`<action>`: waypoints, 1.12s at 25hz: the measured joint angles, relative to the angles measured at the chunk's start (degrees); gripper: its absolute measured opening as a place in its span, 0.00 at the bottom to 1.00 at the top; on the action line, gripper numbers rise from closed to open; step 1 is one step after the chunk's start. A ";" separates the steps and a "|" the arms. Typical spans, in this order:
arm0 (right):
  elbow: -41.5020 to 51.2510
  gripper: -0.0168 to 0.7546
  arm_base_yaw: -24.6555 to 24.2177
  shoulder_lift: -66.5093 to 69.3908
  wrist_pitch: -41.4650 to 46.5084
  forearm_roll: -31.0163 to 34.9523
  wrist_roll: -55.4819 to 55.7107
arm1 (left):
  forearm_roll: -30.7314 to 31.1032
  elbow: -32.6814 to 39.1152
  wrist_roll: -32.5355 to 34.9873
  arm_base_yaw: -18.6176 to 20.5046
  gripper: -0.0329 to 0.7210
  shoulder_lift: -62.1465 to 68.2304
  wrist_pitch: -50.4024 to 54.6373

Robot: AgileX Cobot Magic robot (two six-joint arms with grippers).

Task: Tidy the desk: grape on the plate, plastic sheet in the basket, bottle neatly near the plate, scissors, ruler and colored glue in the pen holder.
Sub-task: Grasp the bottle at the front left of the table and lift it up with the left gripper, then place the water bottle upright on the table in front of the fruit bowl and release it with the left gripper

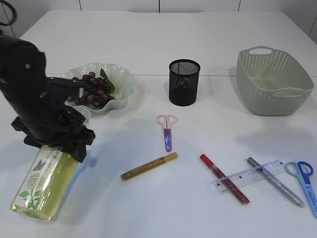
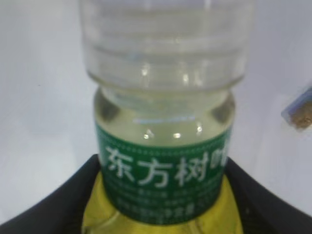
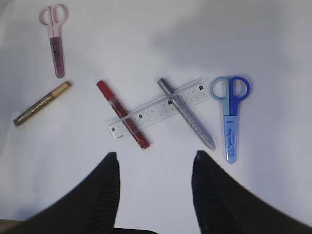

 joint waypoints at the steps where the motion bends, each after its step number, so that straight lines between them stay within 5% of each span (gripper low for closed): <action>1: 0.00 0.52 0.00 0.00 0.00 -0.10 0.00 | 0.47 1.64 -0.91 0.00 0.66 -2.59 -1.79; 14: 0.00 0.52 0.00 0.00 0.00 -0.55 0.00 | 9.36 26.89 -8.11 1.25 0.66 -35.92 -32.70; 28: 0.00 0.52 0.00 0.00 0.00 -0.86 0.00 | 15.60 29.99 -7.21 10.72 0.66 -35.61 -59.04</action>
